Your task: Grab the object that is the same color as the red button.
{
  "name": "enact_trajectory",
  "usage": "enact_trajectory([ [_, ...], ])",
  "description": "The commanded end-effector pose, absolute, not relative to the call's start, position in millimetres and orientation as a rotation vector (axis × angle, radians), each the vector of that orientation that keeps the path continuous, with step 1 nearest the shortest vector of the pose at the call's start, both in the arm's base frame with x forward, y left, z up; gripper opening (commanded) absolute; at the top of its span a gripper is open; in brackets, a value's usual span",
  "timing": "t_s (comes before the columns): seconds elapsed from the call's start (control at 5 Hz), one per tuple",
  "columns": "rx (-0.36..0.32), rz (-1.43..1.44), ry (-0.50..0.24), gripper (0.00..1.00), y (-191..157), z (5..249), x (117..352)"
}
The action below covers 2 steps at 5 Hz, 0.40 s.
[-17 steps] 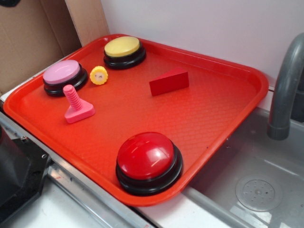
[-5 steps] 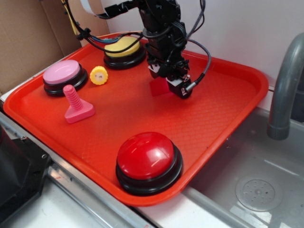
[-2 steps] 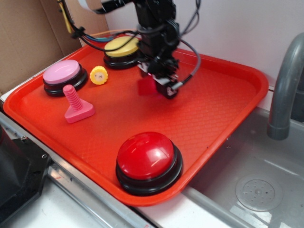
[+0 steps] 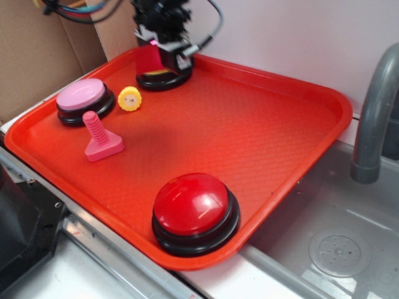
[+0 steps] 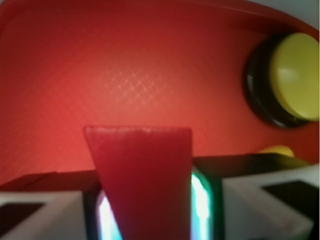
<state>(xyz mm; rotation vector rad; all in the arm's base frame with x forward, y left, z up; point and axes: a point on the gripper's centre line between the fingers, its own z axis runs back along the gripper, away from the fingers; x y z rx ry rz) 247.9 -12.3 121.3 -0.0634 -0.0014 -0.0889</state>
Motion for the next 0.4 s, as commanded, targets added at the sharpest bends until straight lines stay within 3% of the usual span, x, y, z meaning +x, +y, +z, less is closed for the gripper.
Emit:
enact_trajectory([
  [0.0,-0.069,-0.022,-0.066,0.0,-11.4,161.3,195.5],
  [0.2,-0.027,0.016,-0.079,0.0,-7.6,166.6,195.5],
])
